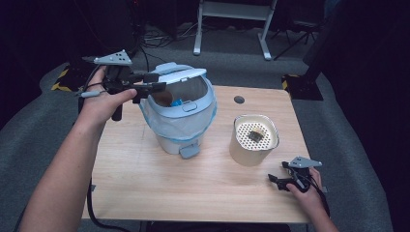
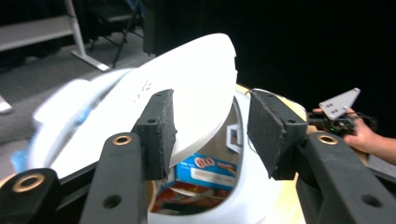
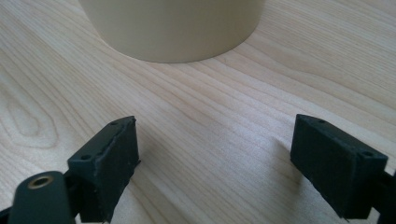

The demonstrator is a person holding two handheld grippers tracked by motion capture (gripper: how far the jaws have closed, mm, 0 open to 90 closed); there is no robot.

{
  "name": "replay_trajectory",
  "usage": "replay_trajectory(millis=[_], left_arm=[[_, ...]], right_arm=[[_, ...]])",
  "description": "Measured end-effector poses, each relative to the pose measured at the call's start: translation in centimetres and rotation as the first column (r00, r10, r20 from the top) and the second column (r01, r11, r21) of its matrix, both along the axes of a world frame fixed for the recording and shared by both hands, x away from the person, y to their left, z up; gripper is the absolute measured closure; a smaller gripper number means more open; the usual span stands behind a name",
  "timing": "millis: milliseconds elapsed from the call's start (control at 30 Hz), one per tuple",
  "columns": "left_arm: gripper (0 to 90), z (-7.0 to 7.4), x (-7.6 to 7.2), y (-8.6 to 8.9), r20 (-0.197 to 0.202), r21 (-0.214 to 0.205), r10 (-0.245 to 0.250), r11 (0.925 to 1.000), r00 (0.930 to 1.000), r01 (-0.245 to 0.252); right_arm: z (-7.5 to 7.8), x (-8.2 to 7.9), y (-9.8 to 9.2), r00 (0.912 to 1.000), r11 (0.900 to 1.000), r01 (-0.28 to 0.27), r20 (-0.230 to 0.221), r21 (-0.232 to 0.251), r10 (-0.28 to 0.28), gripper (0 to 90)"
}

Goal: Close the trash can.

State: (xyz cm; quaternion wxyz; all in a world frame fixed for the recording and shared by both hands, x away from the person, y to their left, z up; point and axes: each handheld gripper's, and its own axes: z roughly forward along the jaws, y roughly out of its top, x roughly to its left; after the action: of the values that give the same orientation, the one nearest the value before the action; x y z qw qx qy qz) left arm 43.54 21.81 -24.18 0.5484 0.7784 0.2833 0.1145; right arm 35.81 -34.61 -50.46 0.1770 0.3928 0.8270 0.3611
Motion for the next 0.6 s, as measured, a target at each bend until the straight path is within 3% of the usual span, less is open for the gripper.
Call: replay_trajectory(millis=[167, 200, 367, 500, 600], left_arm=[[53.9, -0.5, -0.2, -0.6, -0.039, 0.018, -0.028, 0.9994, 0.9989, 0.029], [55.1, -0.8, -0.2, -0.9, -0.074, 0.025, -0.039, 0.9988, 0.9965, 0.041], [60.9, -1.4, 0.0, -1.4, -0.112, 0.047, -0.027, 0.9984, 0.9933, 0.033], [63.9, -1.7, 0.2, -1.8, -0.119, 0.055, -0.005, 0.9984, 0.9929, 0.011], [63.4, -1.9, 0.3, -2.3, -0.106, 0.087, 0.035, 0.9958, 0.9937, -0.026]], right_arm=[[0.0, 0.0, 0.0, 1.0, 1.0, 0.0, 0.0, 0.0, 0.0, 15.0], [0.0, 0.0, 0.0, 1.0, 1.0, 0.0, 0.0, 0.0, 0.0, 15.0], [0.0, 0.0, 0.0, 1.0, 1.0, 0.0, 0.0, 0.0, 0.0, 15.0], [0.0, 0.0, 0.0, 1.0, 1.0, 0.0, 0.0, 0.0, 0.0, 15.0], [0.0, 0.0, 0.0, 1.0, 1.0, 0.0, 0.0, 0.0, 0.0, 15.0]])
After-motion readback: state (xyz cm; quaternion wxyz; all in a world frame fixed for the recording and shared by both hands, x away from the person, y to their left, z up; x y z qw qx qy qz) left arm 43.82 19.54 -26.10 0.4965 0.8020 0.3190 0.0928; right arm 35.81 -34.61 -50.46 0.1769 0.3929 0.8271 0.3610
